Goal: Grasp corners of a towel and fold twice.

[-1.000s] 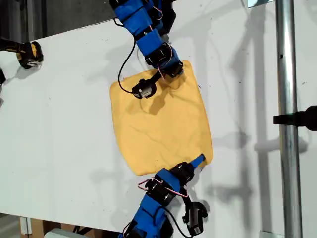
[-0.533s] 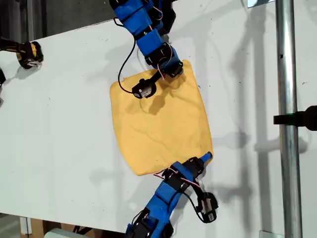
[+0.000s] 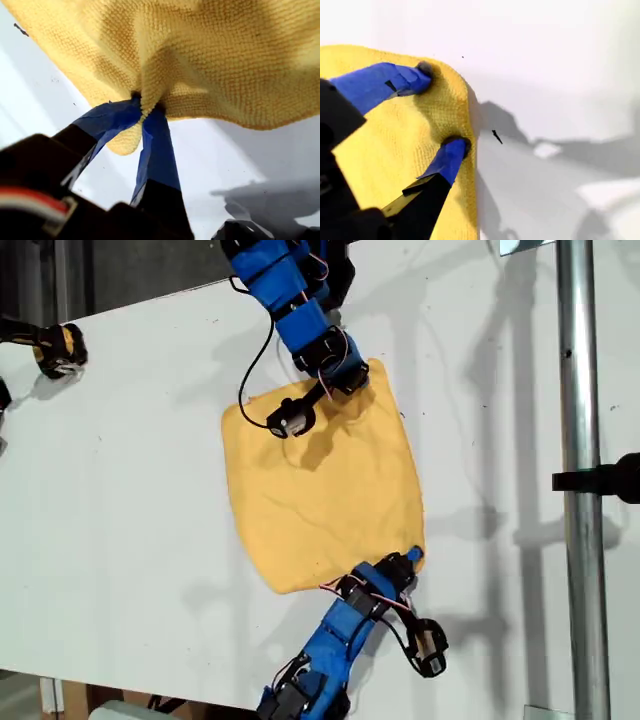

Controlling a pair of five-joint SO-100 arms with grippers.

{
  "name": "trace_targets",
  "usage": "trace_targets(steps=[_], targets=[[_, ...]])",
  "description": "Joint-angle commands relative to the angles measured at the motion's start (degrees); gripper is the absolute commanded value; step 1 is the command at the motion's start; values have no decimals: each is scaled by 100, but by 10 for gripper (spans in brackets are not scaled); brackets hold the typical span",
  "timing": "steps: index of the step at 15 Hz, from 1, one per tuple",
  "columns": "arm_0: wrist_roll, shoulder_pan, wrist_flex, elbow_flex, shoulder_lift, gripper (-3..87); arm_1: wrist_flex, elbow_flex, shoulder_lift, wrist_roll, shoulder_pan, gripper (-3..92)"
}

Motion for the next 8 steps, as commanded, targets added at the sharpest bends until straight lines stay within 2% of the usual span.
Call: trace_targets(steps=[1,4,8], targets=[[35,-141,-343,176,9,-12,79,-272,255,18,-44,0],[97,-149,-255,255,422,-11,211,-536,255,-26,-44,0],[431,-97,97,299,1468,-11,932,-1670,246,-105,-229,-1]])
